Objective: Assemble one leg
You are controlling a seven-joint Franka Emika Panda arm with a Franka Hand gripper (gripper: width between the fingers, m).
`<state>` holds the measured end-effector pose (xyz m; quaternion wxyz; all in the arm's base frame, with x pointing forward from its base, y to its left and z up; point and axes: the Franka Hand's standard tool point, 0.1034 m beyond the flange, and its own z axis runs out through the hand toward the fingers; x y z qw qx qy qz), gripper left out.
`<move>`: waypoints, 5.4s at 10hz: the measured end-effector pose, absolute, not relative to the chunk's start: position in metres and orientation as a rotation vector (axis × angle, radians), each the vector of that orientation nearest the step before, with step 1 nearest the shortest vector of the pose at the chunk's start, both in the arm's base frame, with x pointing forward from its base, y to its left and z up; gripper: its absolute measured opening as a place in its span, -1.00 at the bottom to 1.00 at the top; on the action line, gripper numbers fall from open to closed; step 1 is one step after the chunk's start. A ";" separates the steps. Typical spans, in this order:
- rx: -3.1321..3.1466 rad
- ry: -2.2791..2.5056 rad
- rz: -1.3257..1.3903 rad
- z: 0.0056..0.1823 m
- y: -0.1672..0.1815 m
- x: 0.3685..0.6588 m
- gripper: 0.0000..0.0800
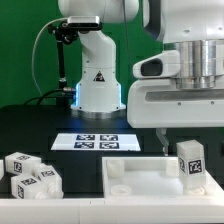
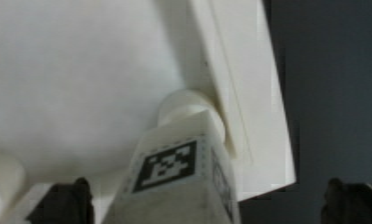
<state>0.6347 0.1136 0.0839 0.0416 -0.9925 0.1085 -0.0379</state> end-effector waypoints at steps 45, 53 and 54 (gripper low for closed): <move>-2.503 1.656 -0.102 0.079 0.107 0.637 0.52; -3.130 0.376 -0.104 0.085 0.124 0.642 0.62; -3.112 0.430 -0.109 0.085 0.125 0.643 0.62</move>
Offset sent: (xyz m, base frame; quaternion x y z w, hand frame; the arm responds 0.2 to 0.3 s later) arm 0.0000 0.0000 0.0000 0.0000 0.0000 0.1296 0.9916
